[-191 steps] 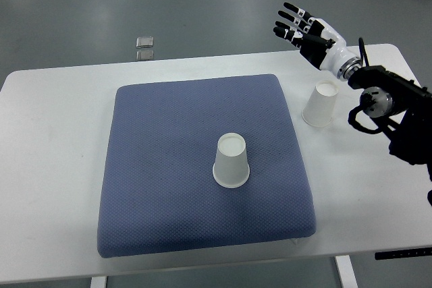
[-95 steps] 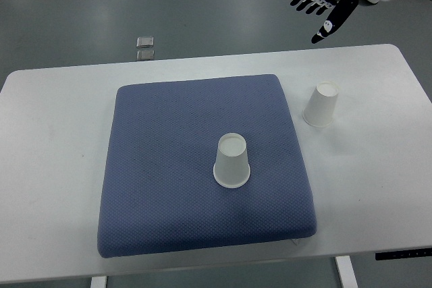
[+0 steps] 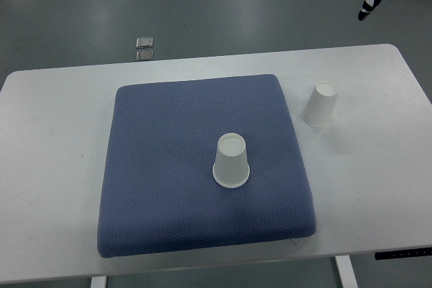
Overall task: Stack paper cups
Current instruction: 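Lower the right hand over the loose white paper cup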
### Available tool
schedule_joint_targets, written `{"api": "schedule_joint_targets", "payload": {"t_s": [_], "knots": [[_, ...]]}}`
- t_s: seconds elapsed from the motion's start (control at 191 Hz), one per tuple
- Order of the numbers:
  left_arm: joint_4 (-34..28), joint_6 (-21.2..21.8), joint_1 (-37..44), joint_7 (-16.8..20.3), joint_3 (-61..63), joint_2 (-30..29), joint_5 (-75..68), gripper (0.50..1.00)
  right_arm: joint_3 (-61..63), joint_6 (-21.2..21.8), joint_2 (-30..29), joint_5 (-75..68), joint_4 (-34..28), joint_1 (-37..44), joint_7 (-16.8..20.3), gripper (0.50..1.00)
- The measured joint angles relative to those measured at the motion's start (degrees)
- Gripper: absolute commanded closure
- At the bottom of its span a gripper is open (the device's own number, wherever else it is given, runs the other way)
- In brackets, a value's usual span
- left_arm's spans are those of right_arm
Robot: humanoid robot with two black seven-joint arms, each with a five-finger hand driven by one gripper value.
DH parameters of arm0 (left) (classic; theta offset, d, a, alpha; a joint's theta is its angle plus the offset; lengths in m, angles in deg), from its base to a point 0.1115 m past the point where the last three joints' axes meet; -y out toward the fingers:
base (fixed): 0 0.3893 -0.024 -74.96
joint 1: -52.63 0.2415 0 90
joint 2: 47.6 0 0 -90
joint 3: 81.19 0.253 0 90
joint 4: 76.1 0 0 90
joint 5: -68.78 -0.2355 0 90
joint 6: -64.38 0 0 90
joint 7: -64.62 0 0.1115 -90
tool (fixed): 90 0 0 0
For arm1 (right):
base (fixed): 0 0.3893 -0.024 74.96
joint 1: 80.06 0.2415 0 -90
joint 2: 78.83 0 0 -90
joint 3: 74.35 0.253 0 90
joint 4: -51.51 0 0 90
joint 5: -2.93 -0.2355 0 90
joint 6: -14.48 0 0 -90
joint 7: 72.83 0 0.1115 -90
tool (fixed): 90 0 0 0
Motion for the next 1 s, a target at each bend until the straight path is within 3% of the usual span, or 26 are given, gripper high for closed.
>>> {"api": "schedule_joint_targets", "payload": {"t_s": [0.105, 0.356, 1.001], "knots": [[0.0, 0.0, 0.0, 0.0, 0.0, 0.0, 0.0, 0.5, 0.4, -0.2, -0.7, -0.1, 0.0, -4.5, 0.0, 0.587], [-0.1, 0.0, 0.0, 0.0, -0.1, 0.0, 0.0, 0.5, 0.3, -5.2, -3.9, -0.2, 1.3, -13.0, 0.0, 0.587], [0.0, 0.1, 0.1, 0.0, -0.3, 0.0, 0.1, 0.5, 0.9, -10.6, -14.2, -0.4, 16.9, -27.3, 0.0, 0.589]]}}
